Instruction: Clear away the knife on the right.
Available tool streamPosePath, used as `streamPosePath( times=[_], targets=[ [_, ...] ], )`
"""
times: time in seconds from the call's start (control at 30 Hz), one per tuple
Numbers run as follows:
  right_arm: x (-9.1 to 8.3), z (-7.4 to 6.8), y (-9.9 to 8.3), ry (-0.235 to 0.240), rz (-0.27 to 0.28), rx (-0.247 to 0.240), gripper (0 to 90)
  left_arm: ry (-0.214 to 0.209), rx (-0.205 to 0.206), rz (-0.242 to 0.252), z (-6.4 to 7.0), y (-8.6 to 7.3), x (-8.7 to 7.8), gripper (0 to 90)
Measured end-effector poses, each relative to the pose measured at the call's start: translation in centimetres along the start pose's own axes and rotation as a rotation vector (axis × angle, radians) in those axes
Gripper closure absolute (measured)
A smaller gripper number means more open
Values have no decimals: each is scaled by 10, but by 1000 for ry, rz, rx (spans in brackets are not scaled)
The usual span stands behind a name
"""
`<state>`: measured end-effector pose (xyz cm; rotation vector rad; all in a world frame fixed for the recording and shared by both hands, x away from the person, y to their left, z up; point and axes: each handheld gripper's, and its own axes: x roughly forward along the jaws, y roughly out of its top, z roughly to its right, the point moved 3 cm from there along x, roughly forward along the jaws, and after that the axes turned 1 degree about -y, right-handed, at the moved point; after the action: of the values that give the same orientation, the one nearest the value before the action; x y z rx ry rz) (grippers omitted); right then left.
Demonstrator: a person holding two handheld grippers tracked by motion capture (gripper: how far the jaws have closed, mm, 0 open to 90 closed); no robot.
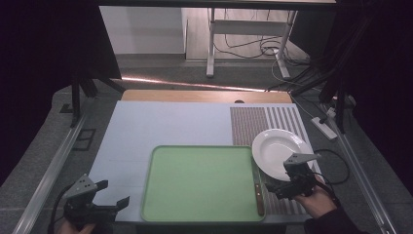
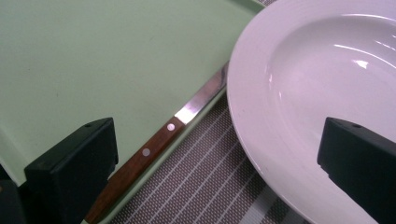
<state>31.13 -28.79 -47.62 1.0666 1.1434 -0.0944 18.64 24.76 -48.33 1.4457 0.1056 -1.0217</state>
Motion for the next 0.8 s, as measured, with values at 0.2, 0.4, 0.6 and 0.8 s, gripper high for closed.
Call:
streamPosePath(
  times=[0.2,0.4,0.6,0.8],
  targets=[
    [-6,3,-8,-7,10,27,0,0,-2,0,0,0,0,31],
    [-13,6,-15,-23,26,50,0,0,-2,0,0,0,0,31],
    [-20,9,-22,-34,55,84,0,0,-3,-1,0,0,0,31],
    [-30,11,-26,-44,84,99,0,-1,-5,1,-1,0,0,31]
  ],
)
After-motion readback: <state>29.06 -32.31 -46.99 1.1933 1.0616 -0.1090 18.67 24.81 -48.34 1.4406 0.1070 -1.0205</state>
